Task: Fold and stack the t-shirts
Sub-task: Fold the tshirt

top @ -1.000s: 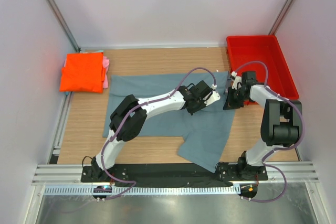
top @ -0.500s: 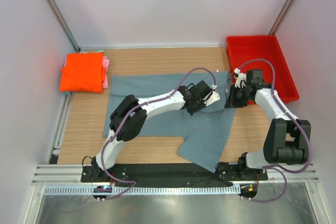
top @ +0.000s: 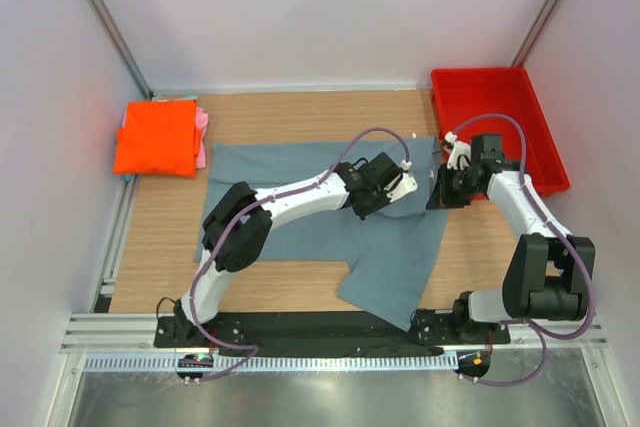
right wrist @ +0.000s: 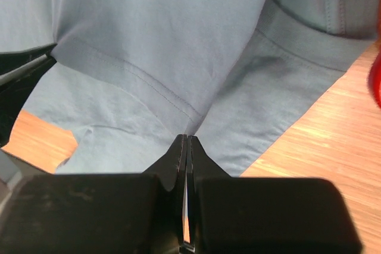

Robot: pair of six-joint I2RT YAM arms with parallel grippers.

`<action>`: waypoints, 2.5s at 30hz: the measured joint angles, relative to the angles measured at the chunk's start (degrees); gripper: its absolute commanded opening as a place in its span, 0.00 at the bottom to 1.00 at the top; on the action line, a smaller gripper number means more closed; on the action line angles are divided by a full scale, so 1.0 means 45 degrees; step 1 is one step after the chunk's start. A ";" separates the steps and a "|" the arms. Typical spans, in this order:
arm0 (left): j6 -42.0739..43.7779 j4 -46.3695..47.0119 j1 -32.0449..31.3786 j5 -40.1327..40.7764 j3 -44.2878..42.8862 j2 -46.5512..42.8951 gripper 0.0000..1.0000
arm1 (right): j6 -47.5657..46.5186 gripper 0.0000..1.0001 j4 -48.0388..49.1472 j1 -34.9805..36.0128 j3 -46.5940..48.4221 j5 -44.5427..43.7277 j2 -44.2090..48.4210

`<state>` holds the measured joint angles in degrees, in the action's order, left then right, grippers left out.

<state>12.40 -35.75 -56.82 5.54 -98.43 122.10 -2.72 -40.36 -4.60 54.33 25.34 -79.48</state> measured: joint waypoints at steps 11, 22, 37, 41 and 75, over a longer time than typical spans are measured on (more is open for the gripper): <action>-0.0398 -0.0262 -0.0204 0.0267 0.1015 -0.1705 0.99 | -0.1064 0.49 -0.1336 0.0000 0.0874 0.0340 0.1137; -0.0753 -0.0296 0.1481 0.1175 0.0753 -0.4784 1.00 | -0.2302 0.68 0.1083 0.0000 0.0131 -0.0408 0.4760; -0.2361 0.0500 0.7771 0.1846 0.1642 -0.1957 0.98 | 0.0389 0.71 0.3954 0.0083 0.2934 0.0301 -0.3288; -0.2419 0.0559 0.8126 0.1647 0.1642 -0.1307 0.98 | 0.0816 0.71 0.4454 0.0155 0.3007 0.0437 -0.4255; -0.2793 0.0466 0.9981 0.1010 -0.1302 0.1705 0.97 | 0.0753 0.71 0.3444 0.2497 0.9583 -0.3298 -1.0550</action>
<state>-0.16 -33.65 -11.90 10.09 -104.29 129.78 0.67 -24.86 6.63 97.45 10.50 -126.96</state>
